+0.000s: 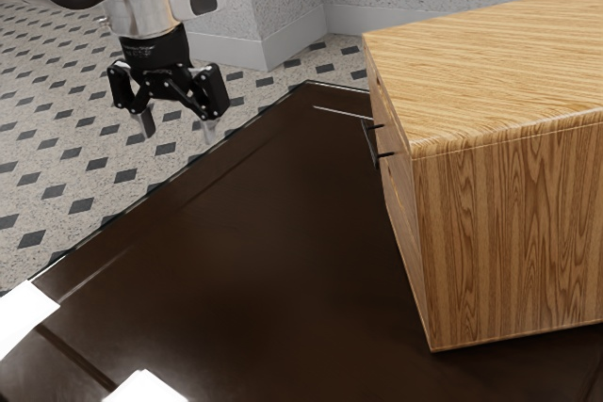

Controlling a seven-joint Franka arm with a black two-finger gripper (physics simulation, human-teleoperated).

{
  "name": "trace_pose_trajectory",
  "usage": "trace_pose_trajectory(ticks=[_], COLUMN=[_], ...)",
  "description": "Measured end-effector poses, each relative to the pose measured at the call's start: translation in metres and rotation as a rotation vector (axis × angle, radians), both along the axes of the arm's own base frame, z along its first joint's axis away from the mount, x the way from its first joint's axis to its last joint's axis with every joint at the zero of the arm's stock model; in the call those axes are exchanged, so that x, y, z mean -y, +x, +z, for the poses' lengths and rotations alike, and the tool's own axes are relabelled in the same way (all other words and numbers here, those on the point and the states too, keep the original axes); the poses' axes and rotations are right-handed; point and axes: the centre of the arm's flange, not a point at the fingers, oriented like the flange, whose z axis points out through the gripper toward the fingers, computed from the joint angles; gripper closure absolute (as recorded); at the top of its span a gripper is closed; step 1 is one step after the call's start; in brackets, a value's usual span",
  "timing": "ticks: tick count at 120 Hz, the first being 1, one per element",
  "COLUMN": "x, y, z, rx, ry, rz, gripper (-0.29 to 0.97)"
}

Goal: Pull the drawer handle with one arm to open the drawer

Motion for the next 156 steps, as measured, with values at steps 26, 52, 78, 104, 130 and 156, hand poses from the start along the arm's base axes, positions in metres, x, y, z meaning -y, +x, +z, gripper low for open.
trace_pose_trajectory(ticks=[26,52,78,104,130,156], x=[0.014,0.002,0.028,0.064,0.097,0.084], y=[-0.047,0.036,0.023,0.018,0.043,0.052], z=[0.078,-0.014,-0.046,-0.056,-0.060,-0.059], rx=[0.154,0.064,0.053,0.156,0.266,0.329], ry=[0.022,-0.090,-0.135,-0.205,-0.316,-0.342], rz=[0.001,0.089,0.191,0.270,0.324,0.407], gripper=[0.00,0.00,0.00,0.00,0.00,0.00])
